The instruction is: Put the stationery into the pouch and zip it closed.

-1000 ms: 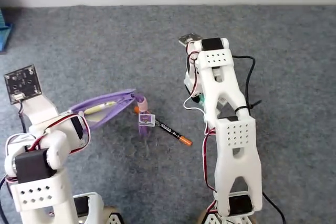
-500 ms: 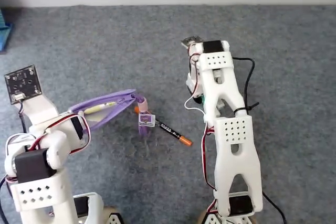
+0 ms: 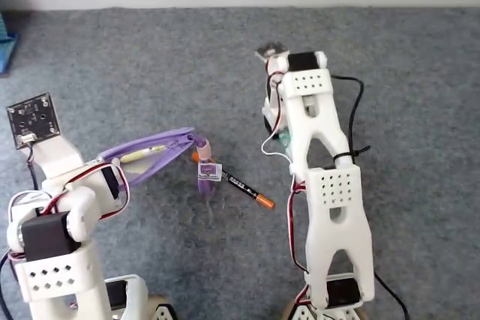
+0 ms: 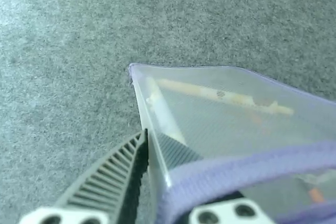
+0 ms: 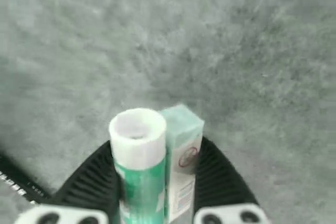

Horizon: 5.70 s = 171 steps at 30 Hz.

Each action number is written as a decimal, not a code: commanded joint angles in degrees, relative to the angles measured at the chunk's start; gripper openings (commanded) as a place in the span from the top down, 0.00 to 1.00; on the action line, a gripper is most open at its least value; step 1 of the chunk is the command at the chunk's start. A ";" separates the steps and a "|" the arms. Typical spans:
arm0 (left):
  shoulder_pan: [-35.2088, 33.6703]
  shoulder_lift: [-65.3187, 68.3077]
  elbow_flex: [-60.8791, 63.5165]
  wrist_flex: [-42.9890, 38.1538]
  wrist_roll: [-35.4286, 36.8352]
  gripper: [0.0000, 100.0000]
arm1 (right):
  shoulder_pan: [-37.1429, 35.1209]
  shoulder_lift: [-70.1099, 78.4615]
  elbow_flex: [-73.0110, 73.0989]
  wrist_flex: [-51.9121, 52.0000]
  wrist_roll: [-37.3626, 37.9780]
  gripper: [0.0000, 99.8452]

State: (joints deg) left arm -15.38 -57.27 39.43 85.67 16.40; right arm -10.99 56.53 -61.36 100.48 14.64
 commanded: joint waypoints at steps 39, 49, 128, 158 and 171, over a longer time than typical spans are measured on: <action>0.44 0.70 -0.13 -1.93 0.97 0.99 | -30.81 -115.47 78.77 -28.09 -13.10 0.99; 0.44 6.42 -7.34 0.62 2.99 0.99 | -37.85 -115.30 91.87 -67.65 -12.31 0.99; 0.09 20.22 -19.56 6.07 8.79 0.99 | -32.48 -93.23 85.71 -66.59 -20.66 0.96; -9.14 20.13 -20.88 6.24 12.31 0.99 | -36.53 -62.90 83.16 -23.16 -21.01 0.78; -8.79 20.13 -20.88 6.24 12.31 0.99 | -39.96 -41.71 71.82 -25.71 -20.48 0.78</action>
State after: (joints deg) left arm -23.82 -37.23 20.79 91.65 28.00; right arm -49.93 12.57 14.42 75.43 -5.67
